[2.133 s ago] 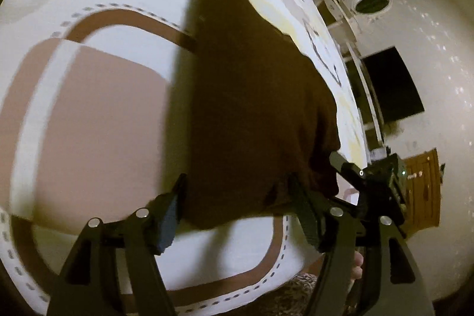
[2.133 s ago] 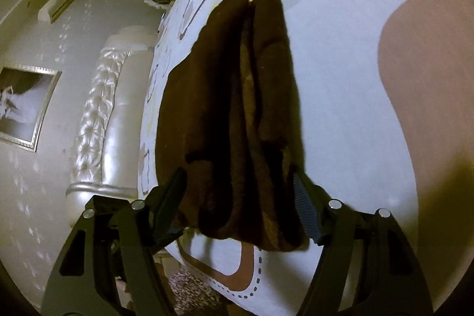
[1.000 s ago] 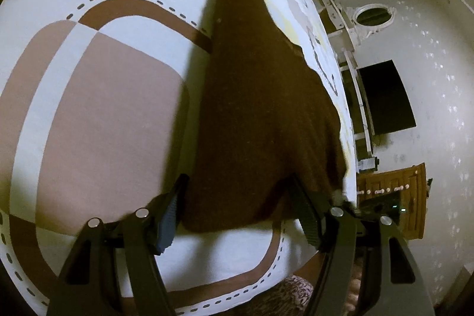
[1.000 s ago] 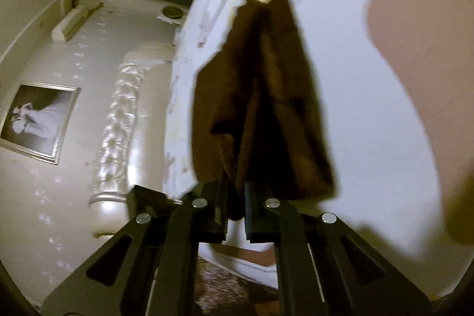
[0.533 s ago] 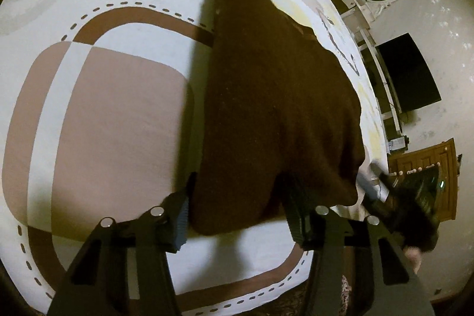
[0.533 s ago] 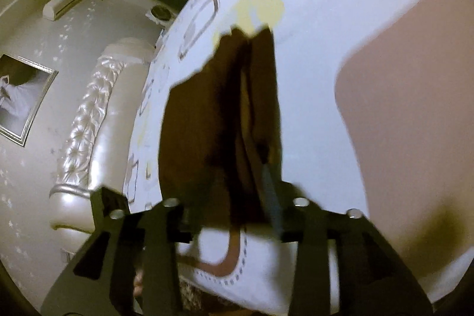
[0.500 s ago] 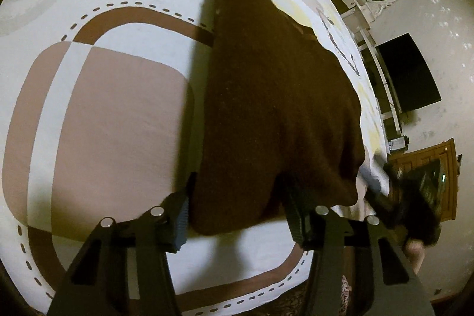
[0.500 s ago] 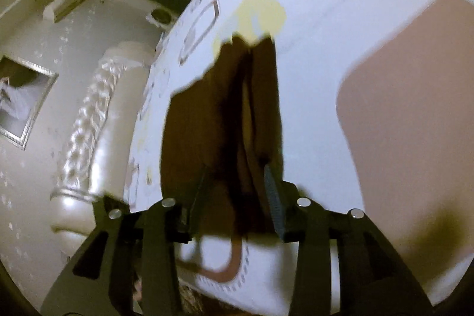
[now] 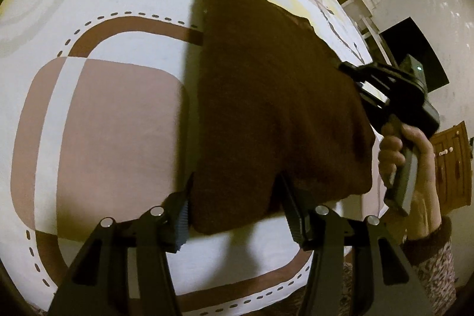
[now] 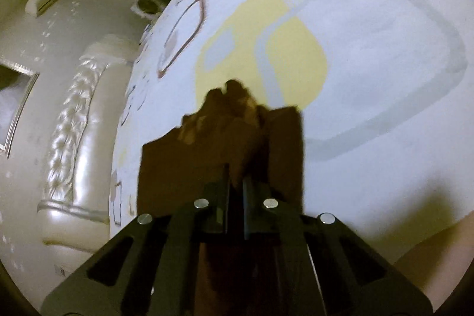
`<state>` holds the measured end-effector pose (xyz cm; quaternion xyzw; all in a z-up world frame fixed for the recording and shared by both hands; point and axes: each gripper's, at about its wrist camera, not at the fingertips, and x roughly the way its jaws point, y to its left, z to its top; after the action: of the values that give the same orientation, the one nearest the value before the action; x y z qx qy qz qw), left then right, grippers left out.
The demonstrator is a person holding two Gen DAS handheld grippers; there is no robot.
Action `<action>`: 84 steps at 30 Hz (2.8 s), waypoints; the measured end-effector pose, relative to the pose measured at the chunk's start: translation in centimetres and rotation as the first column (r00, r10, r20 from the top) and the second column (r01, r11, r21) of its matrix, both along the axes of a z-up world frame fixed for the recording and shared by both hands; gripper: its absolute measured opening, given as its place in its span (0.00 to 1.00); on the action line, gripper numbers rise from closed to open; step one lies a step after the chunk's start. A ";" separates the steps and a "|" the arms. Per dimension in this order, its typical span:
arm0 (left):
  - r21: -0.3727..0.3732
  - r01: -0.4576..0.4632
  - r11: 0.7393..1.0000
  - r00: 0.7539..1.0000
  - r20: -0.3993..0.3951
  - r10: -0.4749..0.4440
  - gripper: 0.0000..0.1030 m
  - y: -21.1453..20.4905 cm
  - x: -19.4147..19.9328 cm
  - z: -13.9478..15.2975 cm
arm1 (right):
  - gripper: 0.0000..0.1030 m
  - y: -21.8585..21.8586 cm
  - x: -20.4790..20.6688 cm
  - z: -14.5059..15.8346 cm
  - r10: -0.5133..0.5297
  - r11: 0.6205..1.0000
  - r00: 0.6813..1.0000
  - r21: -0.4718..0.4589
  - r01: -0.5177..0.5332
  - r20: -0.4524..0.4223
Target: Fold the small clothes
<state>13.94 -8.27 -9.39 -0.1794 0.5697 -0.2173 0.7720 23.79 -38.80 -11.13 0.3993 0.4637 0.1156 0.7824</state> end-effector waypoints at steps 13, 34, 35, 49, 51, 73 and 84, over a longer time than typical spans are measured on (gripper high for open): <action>-0.021 0.007 1.000 1.000 -0.003 -0.007 0.56 0.3 0.3 -0.4 | 0.17 -2.7 -1.1 -1.8 -0.075 0.993 0.997 0.087 0.074 0.005; 0.009 0.010 1.000 1.000 0.022 -0.010 0.29 0.0 0.3 -0.3 | 0.24 4.0 -11.7 -1.9 0.179 0.979 0.984 0.101 -0.179 0.008; 0.006 0.017 1.000 1.000 0.015 -0.017 0.21 -0.1 0.2 -0.4 | 0.19 4.1 -11.6 -2.4 0.184 0.976 0.983 0.117 -0.182 -0.008; 0.015 0.024 1.000 0.999 0.038 -0.024 0.14 -0.1 -0.7 0.1 | 0.13 2.1 -11.8 -3.2 0.178 0.974 0.984 0.140 -0.178 0.014; 0.017 0.027 0.999 0.999 0.036 -0.028 0.14 -0.1 -0.5 0.1 | 0.13 2.2 -11.9 -3.2 0.175 0.974 0.984 0.144 -0.176 0.022; 0.195 -0.036 0.980 0.983 0.182 0.000 0.76 -0.3 -4.1 2.0 | 0.65 1.9 -16.5 -0.3 0.095 0.994 0.994 0.045 -0.097 0.046; 0.364 -0.141 0.920 0.931 0.365 -0.001 0.80 0.6 -7.6 4.2 | 0.71 6.4 -19.8 2.4 0.025 0.911 0.999 -0.411 -0.008 0.036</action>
<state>6.33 -7.66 -5.17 -0.0026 0.4442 -0.1021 0.8901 3.97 -32.42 -8.77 0.2195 0.4651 0.0301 0.8571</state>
